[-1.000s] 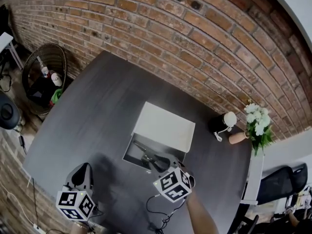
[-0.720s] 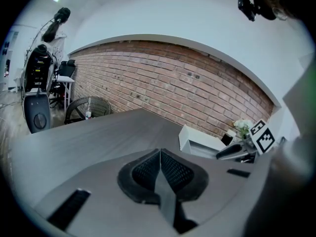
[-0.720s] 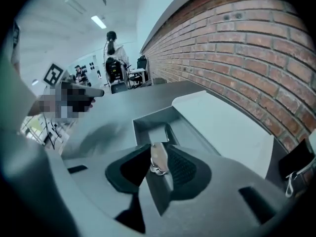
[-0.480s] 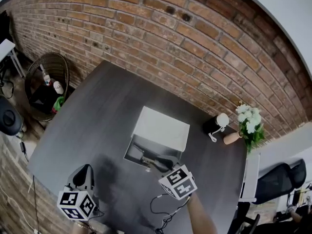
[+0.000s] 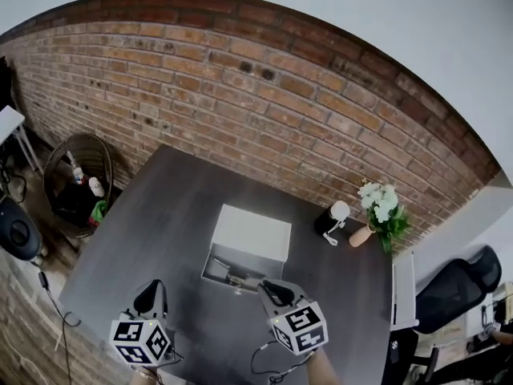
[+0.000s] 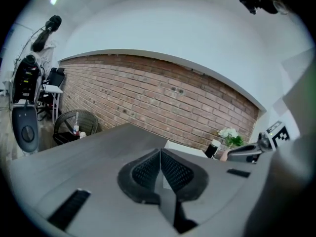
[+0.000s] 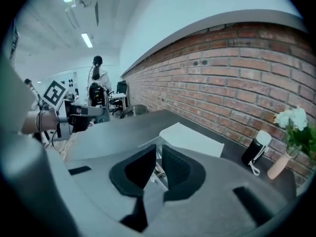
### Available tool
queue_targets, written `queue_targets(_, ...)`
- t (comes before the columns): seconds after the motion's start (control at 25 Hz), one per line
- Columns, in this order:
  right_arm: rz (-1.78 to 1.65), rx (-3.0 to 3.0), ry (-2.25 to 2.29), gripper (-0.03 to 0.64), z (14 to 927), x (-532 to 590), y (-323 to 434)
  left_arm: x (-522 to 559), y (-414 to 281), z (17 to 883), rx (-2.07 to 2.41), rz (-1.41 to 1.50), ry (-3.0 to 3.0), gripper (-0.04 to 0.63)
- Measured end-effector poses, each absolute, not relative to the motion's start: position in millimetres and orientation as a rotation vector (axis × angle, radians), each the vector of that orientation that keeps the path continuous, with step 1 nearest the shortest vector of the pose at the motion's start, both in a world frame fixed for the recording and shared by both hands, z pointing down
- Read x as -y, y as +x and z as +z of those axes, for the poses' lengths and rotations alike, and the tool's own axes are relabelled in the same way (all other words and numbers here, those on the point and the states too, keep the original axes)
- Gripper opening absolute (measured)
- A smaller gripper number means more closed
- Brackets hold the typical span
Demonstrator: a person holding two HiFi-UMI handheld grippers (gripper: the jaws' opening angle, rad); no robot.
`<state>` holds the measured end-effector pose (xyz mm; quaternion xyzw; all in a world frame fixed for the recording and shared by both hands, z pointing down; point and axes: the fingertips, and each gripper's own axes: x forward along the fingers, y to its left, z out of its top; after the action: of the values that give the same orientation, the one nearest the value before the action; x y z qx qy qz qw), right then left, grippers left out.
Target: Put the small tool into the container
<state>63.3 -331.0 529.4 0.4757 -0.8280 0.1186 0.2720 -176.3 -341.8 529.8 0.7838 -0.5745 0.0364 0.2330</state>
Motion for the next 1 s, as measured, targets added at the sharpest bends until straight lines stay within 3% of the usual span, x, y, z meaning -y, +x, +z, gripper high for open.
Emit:
queue_targets(0.2,0.323,2.214,1.588,0.005,480,310,99,346,-153,488,1.540,0.053,2.259,0.006)
queue_targets(0.56,0.421,2.147,1.958,0.005,439,276,161,358,-99,427,1.460,-0.017,2.429,0.006)
queue_targets(1.0,0.432,2.031,2.213,0.003,431,255,200,360,-70,417,1.418,-0.011,2.487,0.006)
